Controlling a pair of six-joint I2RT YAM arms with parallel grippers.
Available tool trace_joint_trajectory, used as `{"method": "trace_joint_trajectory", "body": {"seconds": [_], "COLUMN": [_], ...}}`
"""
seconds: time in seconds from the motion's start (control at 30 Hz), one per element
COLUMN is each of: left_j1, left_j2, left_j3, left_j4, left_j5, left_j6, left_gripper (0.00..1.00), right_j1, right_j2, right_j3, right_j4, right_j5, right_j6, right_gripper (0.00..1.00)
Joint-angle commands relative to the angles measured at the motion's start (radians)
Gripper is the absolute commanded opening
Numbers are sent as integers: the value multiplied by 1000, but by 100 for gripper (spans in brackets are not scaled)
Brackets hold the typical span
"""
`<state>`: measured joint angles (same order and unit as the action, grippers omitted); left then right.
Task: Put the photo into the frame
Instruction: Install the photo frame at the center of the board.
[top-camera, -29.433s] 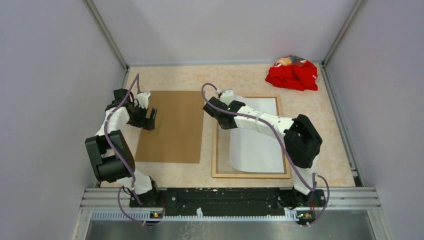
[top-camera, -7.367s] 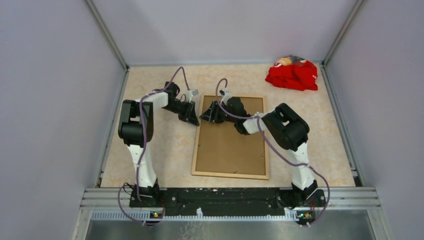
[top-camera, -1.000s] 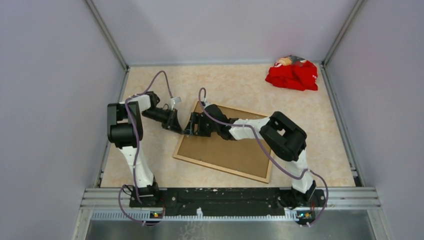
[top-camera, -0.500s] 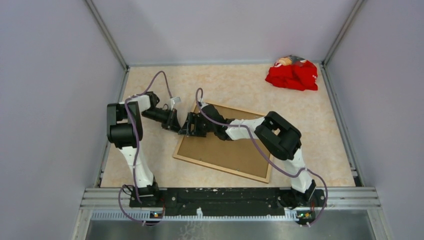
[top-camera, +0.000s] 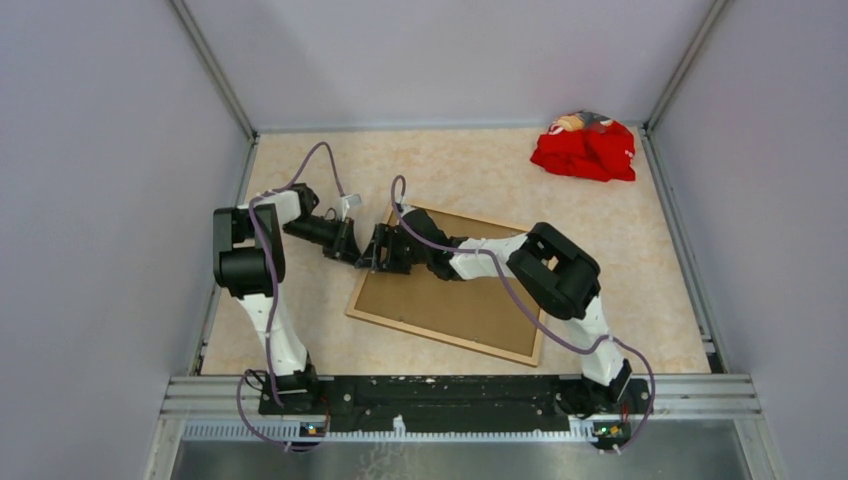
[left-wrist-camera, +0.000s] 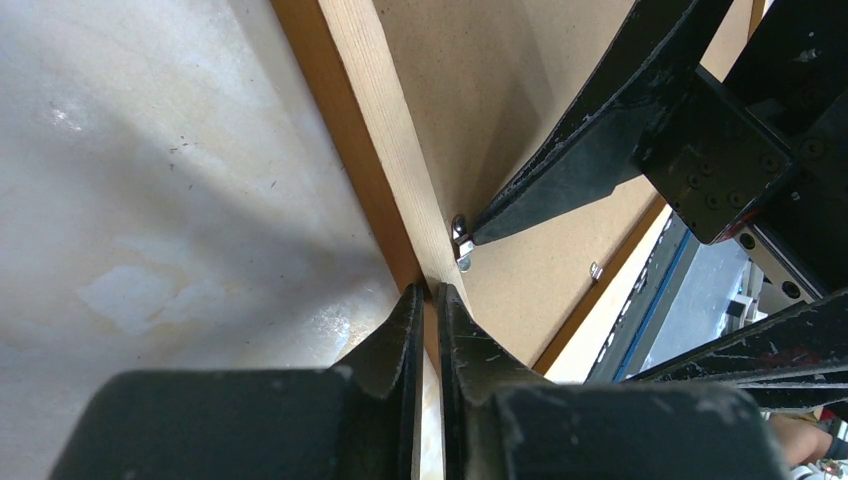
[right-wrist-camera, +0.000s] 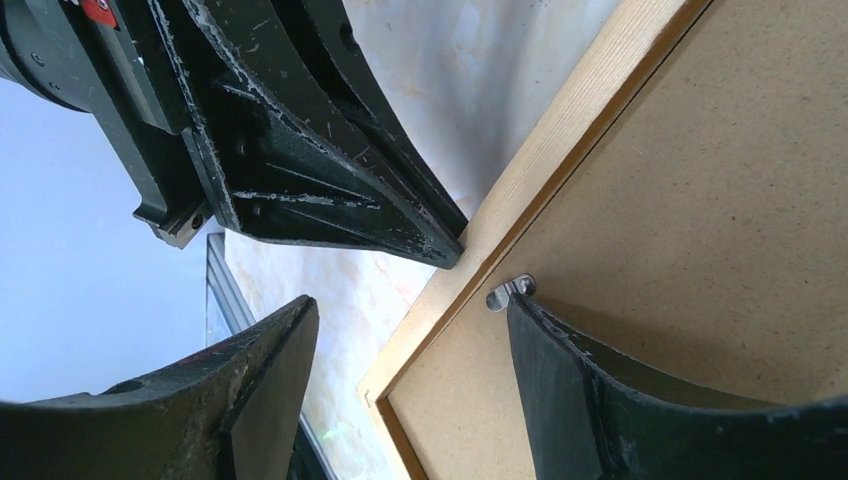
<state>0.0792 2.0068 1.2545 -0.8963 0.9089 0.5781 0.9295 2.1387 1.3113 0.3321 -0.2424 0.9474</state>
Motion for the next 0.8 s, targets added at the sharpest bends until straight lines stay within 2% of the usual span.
{"method": "trace_joint_trajectory", "body": {"seconds": [0.0, 0.37, 0.77], "left_j1": [-13, -13, -13], "left_j2": [-13, -15, -23], "left_j3": [-24, -21, -23], "left_j4": [40, 37, 30], "left_j5": [-39, -43, -49], "left_j6": [34, 39, 45], "left_gripper": [11, 11, 11], "right_j1": [16, 54, 55], "right_j2": [38, -1, -1], "right_j3": [21, -54, -25], "right_j4": [19, 43, -1], "right_j5": [7, 93, 174], "right_j6": [20, 52, 22], "right_gripper": [69, 68, 68]}}
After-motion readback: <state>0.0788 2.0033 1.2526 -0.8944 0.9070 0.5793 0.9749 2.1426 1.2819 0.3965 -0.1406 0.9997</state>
